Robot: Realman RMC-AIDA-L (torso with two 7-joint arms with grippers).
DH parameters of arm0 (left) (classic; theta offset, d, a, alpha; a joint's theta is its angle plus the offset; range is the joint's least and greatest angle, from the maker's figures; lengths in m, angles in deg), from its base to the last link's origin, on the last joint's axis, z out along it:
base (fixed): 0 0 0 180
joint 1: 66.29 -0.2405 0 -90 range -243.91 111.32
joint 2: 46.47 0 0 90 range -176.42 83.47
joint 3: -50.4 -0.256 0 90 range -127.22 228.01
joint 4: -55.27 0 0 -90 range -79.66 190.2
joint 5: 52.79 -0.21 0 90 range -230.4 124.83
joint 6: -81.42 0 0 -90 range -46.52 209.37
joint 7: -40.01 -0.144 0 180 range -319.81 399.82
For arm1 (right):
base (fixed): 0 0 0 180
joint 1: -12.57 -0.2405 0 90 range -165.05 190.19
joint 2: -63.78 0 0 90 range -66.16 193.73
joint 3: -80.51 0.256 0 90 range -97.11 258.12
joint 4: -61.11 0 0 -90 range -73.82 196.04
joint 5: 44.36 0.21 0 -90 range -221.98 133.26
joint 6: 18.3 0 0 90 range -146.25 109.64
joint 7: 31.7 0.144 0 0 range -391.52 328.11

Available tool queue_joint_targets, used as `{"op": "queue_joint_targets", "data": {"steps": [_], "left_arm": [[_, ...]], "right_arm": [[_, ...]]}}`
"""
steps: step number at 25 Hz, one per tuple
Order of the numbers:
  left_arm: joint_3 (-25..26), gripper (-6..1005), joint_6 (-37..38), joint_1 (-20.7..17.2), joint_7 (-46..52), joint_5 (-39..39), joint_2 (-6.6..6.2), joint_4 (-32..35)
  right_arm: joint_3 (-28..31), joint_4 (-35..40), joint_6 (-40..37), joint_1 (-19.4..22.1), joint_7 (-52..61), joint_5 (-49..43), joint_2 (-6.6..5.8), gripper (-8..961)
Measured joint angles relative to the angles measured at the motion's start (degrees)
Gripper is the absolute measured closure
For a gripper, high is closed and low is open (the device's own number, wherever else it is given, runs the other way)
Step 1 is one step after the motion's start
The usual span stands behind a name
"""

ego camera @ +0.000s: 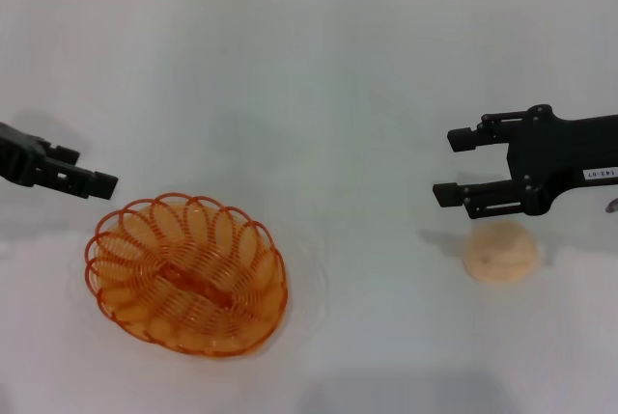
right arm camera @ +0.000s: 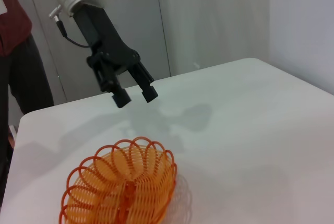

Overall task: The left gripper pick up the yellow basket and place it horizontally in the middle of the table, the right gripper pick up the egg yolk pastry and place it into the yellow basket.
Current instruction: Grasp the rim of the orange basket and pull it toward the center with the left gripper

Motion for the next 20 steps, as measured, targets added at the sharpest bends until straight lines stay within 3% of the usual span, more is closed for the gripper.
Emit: {"op": "queue_joint_targets", "data": {"steps": [13, 20], "left_arm": [[-0.2, 111, -1.0, 5.7, 6.3, -14.4, 0.93, -6.0], [-0.5, 112, -3.9, 7.9, 7.0, -19.0, 2.15, -9.7]], "right_arm": [[-0.2, 0.3, 0.1, -0.1, 0.3, 0.6, -0.01, 229], [-0.1, 0.1, -0.1, 0.1, 0.3, 0.6, -0.01, 230]]}}
